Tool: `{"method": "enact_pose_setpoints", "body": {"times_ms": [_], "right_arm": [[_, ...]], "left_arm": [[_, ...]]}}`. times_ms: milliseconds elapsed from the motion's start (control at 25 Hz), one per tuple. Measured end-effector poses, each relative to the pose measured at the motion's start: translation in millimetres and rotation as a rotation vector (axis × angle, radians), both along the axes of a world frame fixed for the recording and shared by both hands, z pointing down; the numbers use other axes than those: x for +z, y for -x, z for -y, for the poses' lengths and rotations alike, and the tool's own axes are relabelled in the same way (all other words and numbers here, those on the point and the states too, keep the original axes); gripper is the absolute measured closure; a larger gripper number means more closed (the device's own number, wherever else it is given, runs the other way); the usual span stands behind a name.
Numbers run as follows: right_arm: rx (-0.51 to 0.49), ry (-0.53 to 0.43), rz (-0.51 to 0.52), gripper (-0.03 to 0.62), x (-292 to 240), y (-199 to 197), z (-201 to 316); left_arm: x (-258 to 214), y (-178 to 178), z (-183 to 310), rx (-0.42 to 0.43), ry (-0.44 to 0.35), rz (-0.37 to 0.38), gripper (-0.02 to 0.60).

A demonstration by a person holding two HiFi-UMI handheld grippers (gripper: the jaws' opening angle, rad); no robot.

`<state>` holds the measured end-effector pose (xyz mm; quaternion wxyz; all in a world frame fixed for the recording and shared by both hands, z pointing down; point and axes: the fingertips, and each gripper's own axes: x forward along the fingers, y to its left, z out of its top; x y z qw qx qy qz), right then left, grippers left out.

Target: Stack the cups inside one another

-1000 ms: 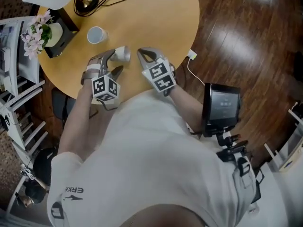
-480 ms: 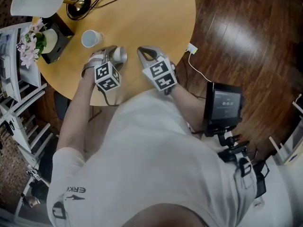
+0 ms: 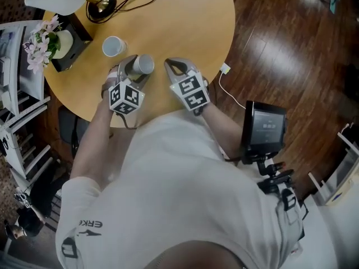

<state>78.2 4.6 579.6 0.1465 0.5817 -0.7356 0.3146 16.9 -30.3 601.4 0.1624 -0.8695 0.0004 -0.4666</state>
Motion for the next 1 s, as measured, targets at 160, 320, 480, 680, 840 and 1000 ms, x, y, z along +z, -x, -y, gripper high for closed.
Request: {"method": "enact_pose_setpoints", "body": {"times_ms": [160, 320, 480, 680, 840, 1000], "right_arm": [[-0.046, -0.031, -0.048, 0.580, -18, -3, 11], [-0.091, -0.088, -0.097, 0.580, -44, 6, 27], [-0.133, -0.143, -0.137, 0.580, -72, 18, 45], [-0.183, -0.218, -0.181, 0.580, -110, 29, 62], [-0.213, -0.279, -0.200, 0.580, -141, 41, 73], [-0.240, -0.312, -0.240, 0.580, -157, 45, 80]], "left_arm": [[-51, -14, 12, -0.152, -0.008, -0.289, 0.253], [-95, -5, 32, -0.321, -0.016, -0.521, 0.253], [-129, 9, 51, -0.445, -0.038, -0.674, 0.255], [-171, 21, 67, -0.545, -0.069, -0.816, 0.256], [-193, 32, 77, -0.606, -0.075, -0.912, 0.256], [-205, 50, 88, -0.683, -0.052, -1.010, 0.256]]}}
